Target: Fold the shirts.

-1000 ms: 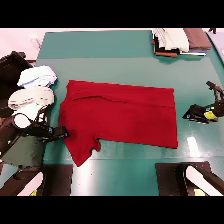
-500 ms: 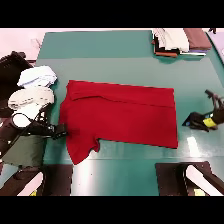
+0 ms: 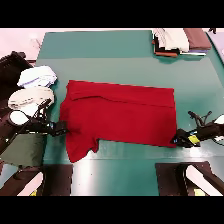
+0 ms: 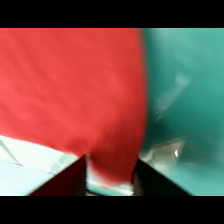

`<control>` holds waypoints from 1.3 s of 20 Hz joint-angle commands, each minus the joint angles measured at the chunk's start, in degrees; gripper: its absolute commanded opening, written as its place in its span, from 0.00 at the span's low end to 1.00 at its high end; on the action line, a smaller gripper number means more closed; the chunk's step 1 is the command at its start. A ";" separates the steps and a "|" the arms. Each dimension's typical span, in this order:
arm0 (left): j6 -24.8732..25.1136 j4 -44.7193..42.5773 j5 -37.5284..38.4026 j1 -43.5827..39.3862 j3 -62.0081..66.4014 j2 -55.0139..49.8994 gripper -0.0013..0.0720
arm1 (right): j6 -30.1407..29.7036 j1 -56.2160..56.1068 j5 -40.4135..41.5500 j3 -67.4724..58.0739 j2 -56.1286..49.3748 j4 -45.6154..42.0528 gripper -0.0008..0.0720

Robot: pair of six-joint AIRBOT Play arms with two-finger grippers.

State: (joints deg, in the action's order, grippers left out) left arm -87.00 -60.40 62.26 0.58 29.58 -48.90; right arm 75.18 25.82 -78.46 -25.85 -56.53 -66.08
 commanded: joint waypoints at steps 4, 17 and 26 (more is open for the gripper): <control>0.42 -4.50 7.87 0.04 3.32 2.38 0.05 | -0.48 -8.74 -3.85 -3.98 0.63 -2.82 0.04; -0.57 -3.61 5.62 0.04 7.26 8.26 0.05 | 2.29 -10.40 -7.93 -23.82 4.15 -14.53 0.03; 4.50 -2.93 -5.60 0.04 34.80 -27.28 0.05 | 2.38 -10.40 -3.10 -47.41 -24.26 -5.07 0.04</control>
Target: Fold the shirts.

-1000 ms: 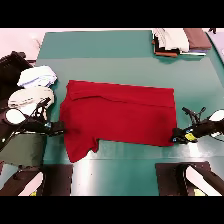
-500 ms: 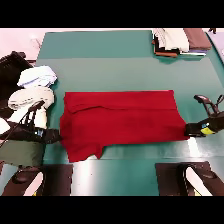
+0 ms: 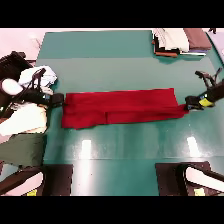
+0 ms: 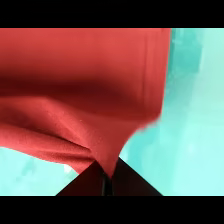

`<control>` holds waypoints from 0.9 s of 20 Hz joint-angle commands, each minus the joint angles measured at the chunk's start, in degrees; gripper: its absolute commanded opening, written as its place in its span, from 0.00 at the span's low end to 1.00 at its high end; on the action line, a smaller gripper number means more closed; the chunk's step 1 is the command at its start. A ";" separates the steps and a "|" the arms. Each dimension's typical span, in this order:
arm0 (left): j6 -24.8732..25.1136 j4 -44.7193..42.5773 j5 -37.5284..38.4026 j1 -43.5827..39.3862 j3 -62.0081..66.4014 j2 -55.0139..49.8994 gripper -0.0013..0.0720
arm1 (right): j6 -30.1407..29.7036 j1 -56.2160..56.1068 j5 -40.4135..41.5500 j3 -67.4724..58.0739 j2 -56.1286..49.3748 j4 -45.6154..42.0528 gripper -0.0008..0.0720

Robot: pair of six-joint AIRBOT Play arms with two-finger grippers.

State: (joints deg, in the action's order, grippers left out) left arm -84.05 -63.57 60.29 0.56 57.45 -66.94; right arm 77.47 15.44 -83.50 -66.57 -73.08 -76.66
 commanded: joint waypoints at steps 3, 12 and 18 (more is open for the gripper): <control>1.53 2.56 -6.75 0.07 10.34 -13.92 0.06 | 0.07 -0.02 3.74 -12.98 -13.88 11.74 0.14; 1.46 5.16 -2.47 -2.32 12.52 -14.19 0.05 | -5.14 9.73 1.40 -12.70 -19.10 12.79 0.69; -3.17 5.44 -8.57 -14.58 12.55 -16.31 0.05 | -9.22 15.39 1.40 -7.13 -26.64 23.28 0.70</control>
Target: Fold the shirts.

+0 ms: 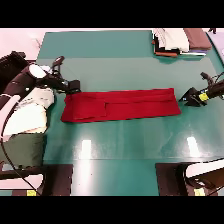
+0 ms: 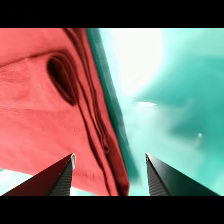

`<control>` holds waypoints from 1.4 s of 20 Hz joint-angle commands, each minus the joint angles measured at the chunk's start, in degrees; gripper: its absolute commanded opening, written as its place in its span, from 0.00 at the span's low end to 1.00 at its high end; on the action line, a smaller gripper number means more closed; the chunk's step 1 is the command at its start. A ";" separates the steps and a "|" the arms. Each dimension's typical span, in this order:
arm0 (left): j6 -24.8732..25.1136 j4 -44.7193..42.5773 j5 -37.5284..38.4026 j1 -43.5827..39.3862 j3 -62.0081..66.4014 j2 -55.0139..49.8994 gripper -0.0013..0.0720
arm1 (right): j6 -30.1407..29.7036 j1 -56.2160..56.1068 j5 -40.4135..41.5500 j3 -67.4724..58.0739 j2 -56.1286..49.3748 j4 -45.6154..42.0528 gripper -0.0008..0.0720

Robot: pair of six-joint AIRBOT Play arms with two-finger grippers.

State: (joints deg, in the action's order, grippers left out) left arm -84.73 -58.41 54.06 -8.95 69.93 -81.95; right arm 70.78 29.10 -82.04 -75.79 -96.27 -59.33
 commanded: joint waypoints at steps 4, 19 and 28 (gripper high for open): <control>-3.82 1.97 -7.43 -12.31 1.38 -5.88 0.05 | -5.05 -3.93 0.55 0.33 -7.26 9.11 0.35; -5.31 6.82 -5.38 -23.21 26.08 -29.90 0.05 | -0.04 -21.77 -1.36 -17.25 15.65 22.36 0.03; -5.25 4.83 -1.27 -18.01 26.51 -25.97 0.05 | 2.34 -37.97 6.54 -17.49 18.82 25.05 0.04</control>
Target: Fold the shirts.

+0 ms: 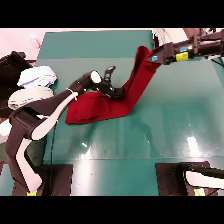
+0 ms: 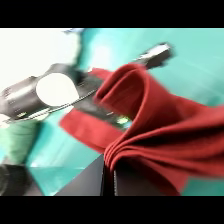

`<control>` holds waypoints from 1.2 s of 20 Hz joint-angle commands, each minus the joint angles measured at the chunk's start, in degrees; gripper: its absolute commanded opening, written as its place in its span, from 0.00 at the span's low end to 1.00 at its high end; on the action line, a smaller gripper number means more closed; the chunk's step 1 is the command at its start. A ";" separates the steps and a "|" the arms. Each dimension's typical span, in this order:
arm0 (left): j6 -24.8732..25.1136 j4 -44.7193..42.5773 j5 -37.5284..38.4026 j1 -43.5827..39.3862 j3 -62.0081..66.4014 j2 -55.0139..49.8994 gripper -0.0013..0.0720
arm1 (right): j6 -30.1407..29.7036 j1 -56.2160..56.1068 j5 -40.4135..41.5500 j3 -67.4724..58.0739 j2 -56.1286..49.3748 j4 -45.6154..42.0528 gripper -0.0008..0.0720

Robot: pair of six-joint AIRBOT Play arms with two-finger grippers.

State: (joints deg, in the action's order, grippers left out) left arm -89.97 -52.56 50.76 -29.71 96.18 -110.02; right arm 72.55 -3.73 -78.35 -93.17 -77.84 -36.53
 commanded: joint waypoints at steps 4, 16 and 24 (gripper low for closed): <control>0.50 -8.66 5.86 13.27 0.37 12.74 0.05 | 0.22 -17.68 13.68 -0.04 -0.98 3.48 0.04; 2.23 -14.82 10.12 30.36 0.39 34.71 0.05 | -3.19 -33.33 26.36 -3.80 -14.71 -5.29 0.46; 4.94 -14.80 9.31 22.23 0.04 34.42 0.05 | 1.14 -4.52 17.64 27.41 -7.43 -8.15 0.81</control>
State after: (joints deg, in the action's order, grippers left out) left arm -86.43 -67.42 60.42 -5.04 96.23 -75.75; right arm 72.44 -17.02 -57.01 -74.43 -85.54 -44.80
